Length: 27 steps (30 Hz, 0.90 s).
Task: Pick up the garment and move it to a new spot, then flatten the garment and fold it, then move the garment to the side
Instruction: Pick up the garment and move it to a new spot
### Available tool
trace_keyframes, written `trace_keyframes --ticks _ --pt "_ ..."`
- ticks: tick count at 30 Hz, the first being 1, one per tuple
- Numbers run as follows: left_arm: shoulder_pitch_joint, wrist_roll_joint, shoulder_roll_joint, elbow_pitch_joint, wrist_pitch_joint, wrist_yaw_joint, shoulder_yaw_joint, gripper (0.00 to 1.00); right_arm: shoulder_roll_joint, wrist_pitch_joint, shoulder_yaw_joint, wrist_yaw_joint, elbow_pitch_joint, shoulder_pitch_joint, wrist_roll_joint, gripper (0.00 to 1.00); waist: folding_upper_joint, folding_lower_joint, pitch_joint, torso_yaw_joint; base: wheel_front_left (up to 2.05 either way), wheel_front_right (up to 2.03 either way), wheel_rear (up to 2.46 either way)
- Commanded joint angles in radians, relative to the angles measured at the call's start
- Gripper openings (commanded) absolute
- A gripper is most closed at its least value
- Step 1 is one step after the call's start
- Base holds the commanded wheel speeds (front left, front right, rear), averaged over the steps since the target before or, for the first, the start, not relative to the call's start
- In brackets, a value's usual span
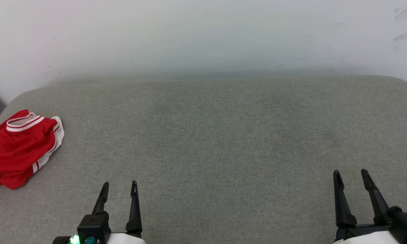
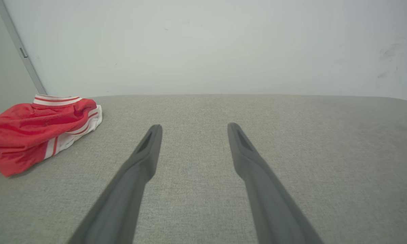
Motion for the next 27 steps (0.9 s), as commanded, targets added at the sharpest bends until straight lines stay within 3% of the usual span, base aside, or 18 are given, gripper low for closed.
trace_keyframes --ticks 1,11,27 --pt "0.005 -0.001 -0.002 0.002 -0.003 0.005 -0.001 1.00 -0.001 -0.004 0.002 0.000 0.001 0.013 0.001 1.00 0.0000 0.0000 0.000 0.003 0.00 0.00 0.00" --pt "-0.006 -0.014 -0.001 0.000 -0.003 0.025 0.011 1.00 -0.001 -0.004 0.010 0.000 -0.008 0.017 -0.019 1.00 0.0000 0.0000 0.004 0.062 0.00 0.00 0.00" --pt "-0.015 -0.009 -0.001 -0.001 -0.003 0.063 0.027 1.00 -0.001 -0.003 0.022 0.000 -0.023 0.014 -0.045 1.00 0.0000 0.0000 0.021 0.243 0.00 0.00 0.00"
